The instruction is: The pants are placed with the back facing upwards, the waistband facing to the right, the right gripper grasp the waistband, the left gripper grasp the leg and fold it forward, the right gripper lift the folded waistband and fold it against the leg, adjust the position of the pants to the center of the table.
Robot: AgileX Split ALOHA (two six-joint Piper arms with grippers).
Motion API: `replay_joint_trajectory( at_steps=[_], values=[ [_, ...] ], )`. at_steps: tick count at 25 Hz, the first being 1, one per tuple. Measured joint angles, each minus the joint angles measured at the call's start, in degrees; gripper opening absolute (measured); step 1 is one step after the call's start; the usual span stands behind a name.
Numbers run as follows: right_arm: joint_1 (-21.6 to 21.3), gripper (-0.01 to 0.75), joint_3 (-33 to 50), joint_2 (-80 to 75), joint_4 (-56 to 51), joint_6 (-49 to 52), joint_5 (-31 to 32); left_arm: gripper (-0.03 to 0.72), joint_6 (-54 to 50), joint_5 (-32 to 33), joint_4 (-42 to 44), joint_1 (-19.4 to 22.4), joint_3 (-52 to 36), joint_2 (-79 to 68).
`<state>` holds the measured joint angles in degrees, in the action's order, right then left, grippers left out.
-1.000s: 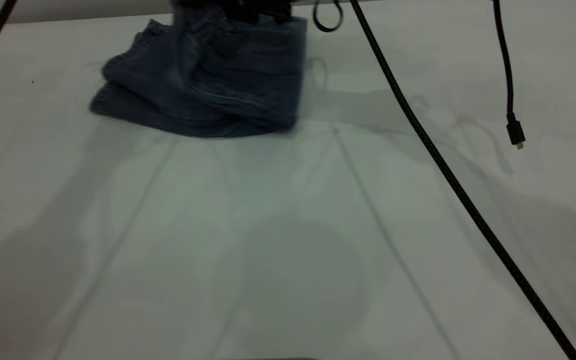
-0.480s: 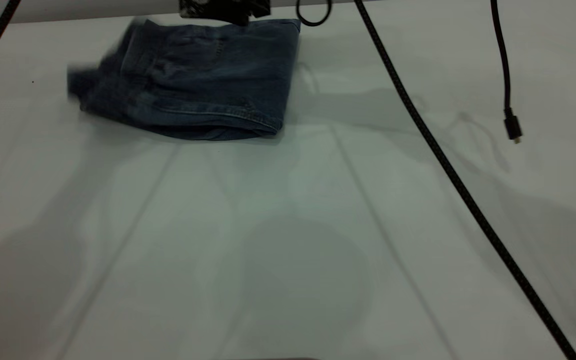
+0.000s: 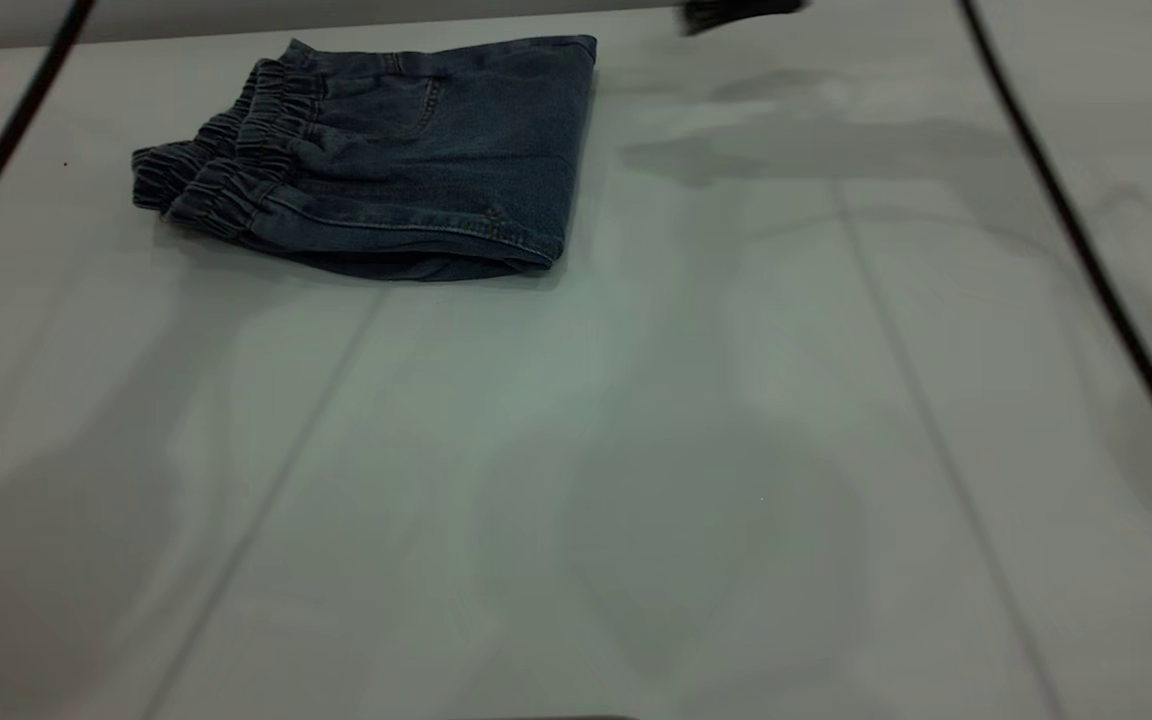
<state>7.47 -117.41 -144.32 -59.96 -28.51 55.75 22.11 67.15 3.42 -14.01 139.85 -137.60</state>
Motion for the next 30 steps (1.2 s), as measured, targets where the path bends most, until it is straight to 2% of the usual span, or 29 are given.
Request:
replay_joint_trajectory(
  at_steps=[7, 10, 14, 21, 25, 30],
  values=[
    [-2.8, 0.576, 0.0, 1.8, 5.3, 2.8, 4.1, 0.525, 25.1, 0.0, -10.1, 0.0, -0.2, -10.5],
    [-3.1, 0.576, 0.0, 1.8, 5.4, 2.8, 4.5, 0.525, 32.0, 0.0, -10.7, 0.0, -0.2, -14.0],
    [-3.1, 0.576, 0.0, 1.8, 5.4, 2.9, 4.6, 0.525, 35.4, 0.0, -10.7, 0.0, -0.2, -17.8],
    [-3.1, 0.576, 0.0, 1.8, 5.5, 3.0, 4.6, 0.525, 33.8, 0.0, -10.5, -0.3, 0.4, -20.3],
    [-3.1, 0.576, 0.0, 1.8, 5.5, 3.0, 4.7, 0.525, 26.1, 0.0, -8.4, -2.2, 0.8, -20.5],
    [-3.1, 0.576, 0.0, 1.8, 5.5, 3.0, 4.7, 0.525, 12.8, 0.0, -7.4, -6.9, 2.1, -21.1]
  ],
)
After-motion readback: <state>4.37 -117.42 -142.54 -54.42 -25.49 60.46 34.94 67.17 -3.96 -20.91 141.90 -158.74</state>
